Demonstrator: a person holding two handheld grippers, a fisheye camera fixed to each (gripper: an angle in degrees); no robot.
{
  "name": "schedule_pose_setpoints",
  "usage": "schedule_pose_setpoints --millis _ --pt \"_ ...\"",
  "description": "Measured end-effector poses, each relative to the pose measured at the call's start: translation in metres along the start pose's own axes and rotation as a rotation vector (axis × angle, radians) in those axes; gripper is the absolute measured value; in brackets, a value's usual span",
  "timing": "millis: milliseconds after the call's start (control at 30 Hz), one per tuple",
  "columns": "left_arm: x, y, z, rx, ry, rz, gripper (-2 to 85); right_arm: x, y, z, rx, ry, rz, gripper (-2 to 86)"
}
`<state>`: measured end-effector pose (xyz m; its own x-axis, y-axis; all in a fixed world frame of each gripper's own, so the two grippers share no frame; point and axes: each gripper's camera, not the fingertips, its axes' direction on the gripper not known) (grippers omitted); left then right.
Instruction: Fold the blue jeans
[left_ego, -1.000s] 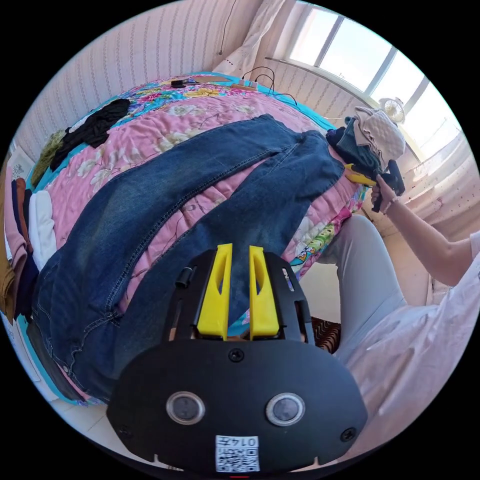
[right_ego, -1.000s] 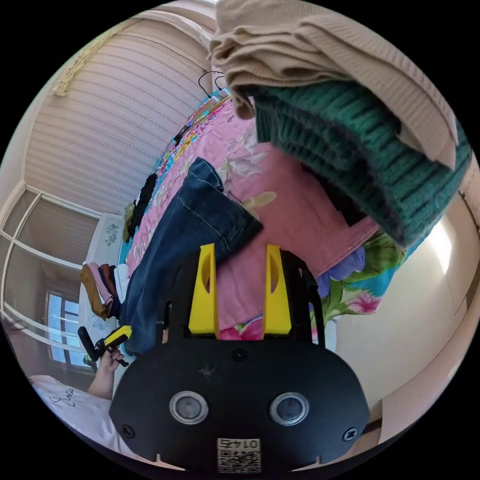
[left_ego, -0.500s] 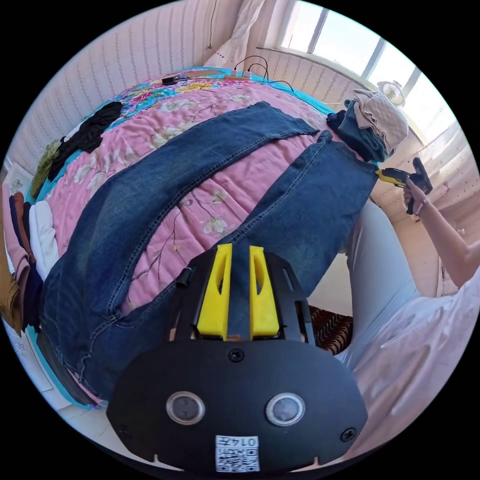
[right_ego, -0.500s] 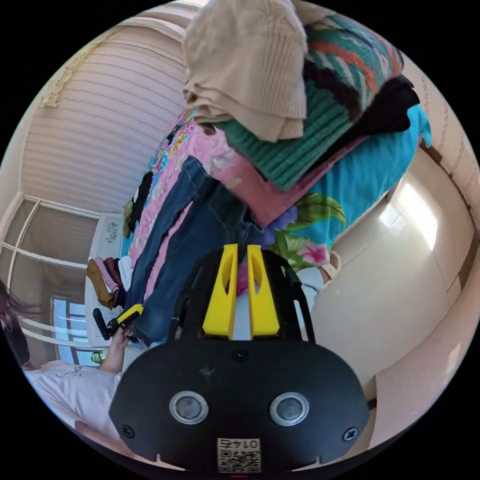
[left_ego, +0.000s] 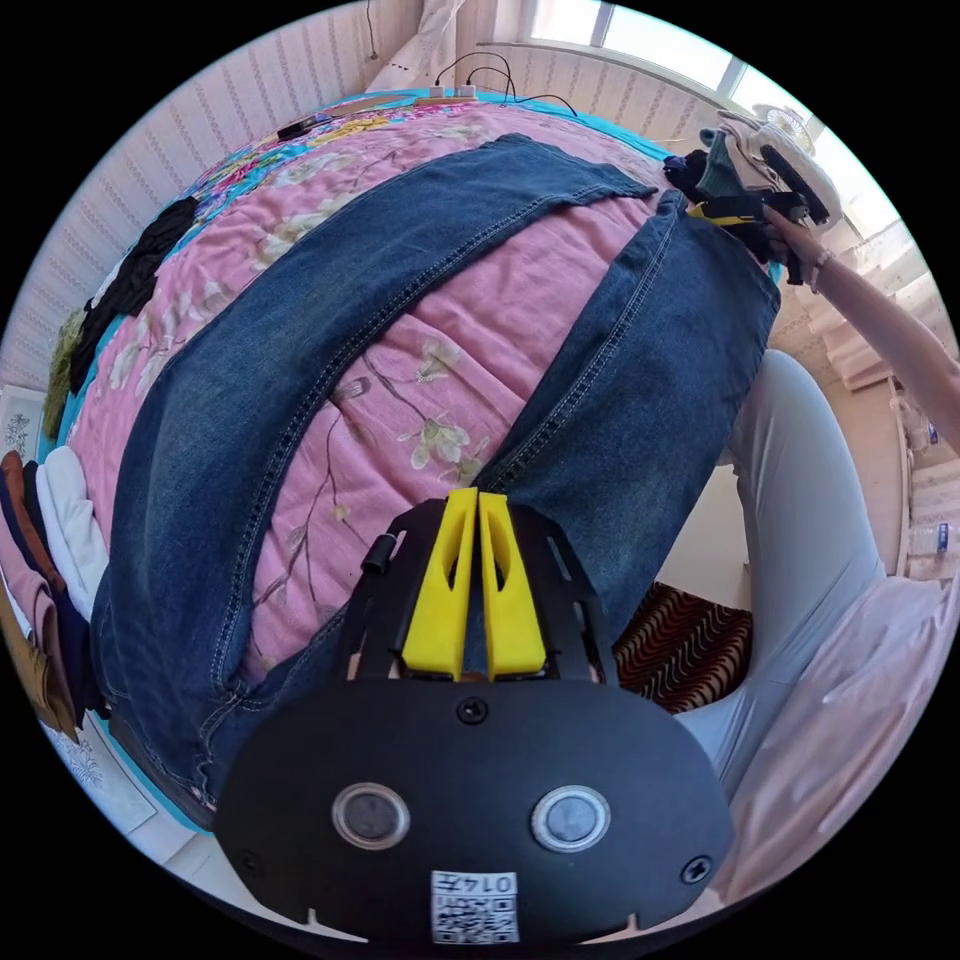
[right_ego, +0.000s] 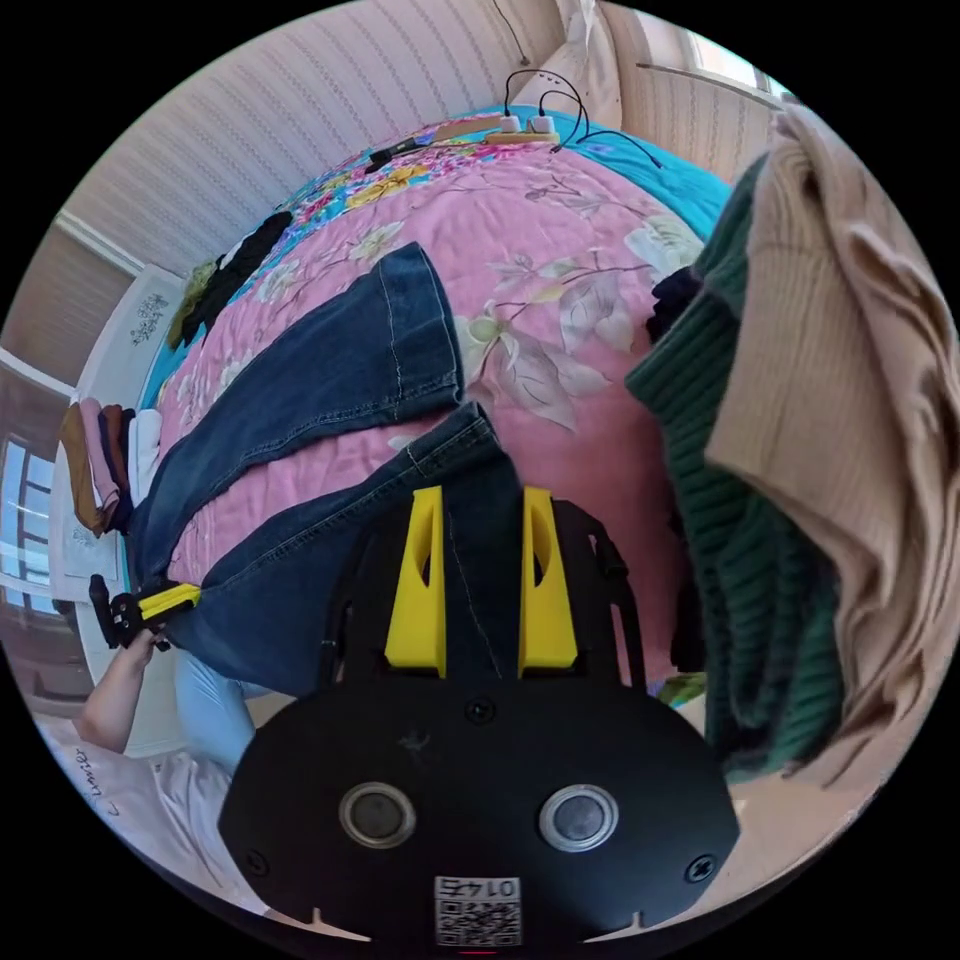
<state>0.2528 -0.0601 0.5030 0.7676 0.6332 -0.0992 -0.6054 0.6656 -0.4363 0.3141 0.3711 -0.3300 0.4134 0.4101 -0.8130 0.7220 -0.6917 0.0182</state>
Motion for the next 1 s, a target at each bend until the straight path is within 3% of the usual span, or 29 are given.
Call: schedule_pose_setpoints --millis 133,233,400,500,567,733,900,1000 --pt "-0.001 0.016 -0.007 0.019 -0.055 0.031 -0.9 -0.008 -0.009 0.008 -0.04 0.059 -0.04 2.7" --pt "-0.013 0.032 -0.024 0.101 -0.075 0.0 -1.0 -0.006 -0.005 -0.008 -0.001 0.039 -0.053 1.8" --pt "-0.036 0.058 0.008 0.087 -0.051 -0.054 -1.0 0.016 -0.004 0.003 0.057 -0.061 0.099 1.7" --pt "-0.06 0.089 0.004 0.157 0.06 -0.199 -1.0 0.022 -0.004 0.032 0.007 -0.03 0.177 2.0" --pt "-0.074 0.111 -0.009 0.193 0.128 -0.274 -1.0 0.023 0.004 0.024 0.051 -0.019 0.192 2.1" --pt "-0.106 0.213 -0.054 0.393 0.107 -0.444 -1.0 0.003 0.059 -0.022 0.298 0.066 0.043 2.1" --pt "-0.168 0.399 -0.076 0.51 0.061 -0.983 -0.6 0.031 0.127 -0.027 0.295 -0.075 0.148 2.2" --pt "-0.187 0.504 -0.075 0.571 0.029 -1.288 0.6 0.062 0.164 -0.017 0.267 -0.14 0.328 2.5"
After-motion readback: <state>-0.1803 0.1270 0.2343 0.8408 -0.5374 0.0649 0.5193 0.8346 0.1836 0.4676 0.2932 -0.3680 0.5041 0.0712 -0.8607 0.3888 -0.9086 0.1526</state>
